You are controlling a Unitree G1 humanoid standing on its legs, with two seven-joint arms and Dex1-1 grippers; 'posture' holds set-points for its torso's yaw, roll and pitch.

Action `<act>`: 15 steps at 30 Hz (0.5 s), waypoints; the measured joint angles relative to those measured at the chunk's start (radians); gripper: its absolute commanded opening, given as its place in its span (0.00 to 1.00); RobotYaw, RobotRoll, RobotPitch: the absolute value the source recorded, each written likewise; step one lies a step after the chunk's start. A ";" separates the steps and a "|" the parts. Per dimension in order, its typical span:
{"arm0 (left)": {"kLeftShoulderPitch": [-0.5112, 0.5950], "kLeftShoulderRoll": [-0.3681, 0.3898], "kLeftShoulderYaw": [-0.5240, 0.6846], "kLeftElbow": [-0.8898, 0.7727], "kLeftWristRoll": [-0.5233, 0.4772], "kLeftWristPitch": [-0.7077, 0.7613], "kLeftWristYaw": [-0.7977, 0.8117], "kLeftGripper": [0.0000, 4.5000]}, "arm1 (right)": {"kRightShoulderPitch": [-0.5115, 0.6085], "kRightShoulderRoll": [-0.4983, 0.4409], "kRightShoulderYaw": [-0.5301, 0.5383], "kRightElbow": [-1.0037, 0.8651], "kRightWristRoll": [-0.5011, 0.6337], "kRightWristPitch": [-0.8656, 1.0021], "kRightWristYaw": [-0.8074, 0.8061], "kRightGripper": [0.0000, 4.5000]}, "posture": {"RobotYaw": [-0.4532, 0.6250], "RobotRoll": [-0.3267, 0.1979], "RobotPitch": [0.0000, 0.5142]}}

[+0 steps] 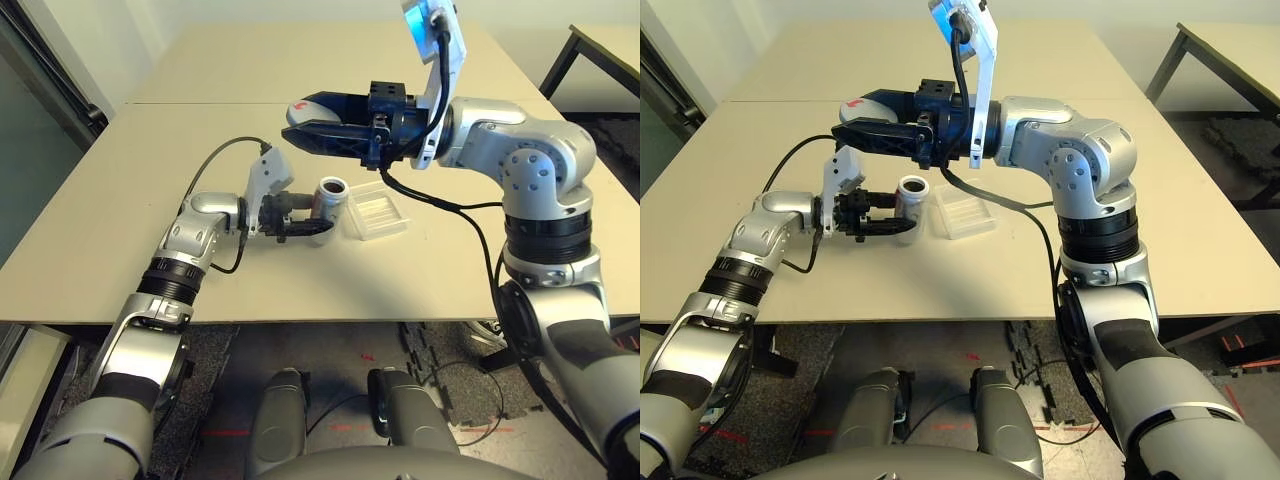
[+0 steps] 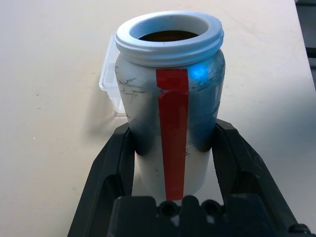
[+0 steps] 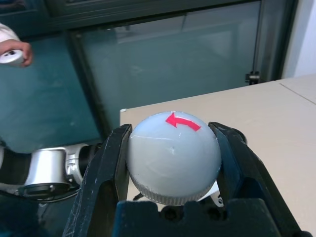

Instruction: Pour the medicine from the bottle into the box.

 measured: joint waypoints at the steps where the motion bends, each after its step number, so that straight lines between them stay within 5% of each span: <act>1: -0.003 -0.002 0.004 0.002 0.001 -0.003 0.003 0.55 | 0.000 -0.005 0.002 0.018 -0.022 -0.019 -0.016 0.58 | 0.38 0.62 0.16; 7: -0.048 -0.025 0.040 0.038 0.001 -0.040 0.062 0.55 | 0.018 -0.072 0.022 0.247 -0.258 -0.205 -0.145 0.58 | 0.39 0.62 0.17; 15: -0.160 -0.070 0.127 0.183 0.015 -0.131 0.242 0.55 | 0.058 -0.017 -0.053 0.445 -0.374 -0.376 -0.366 0.58 | 0.40 0.62 0.17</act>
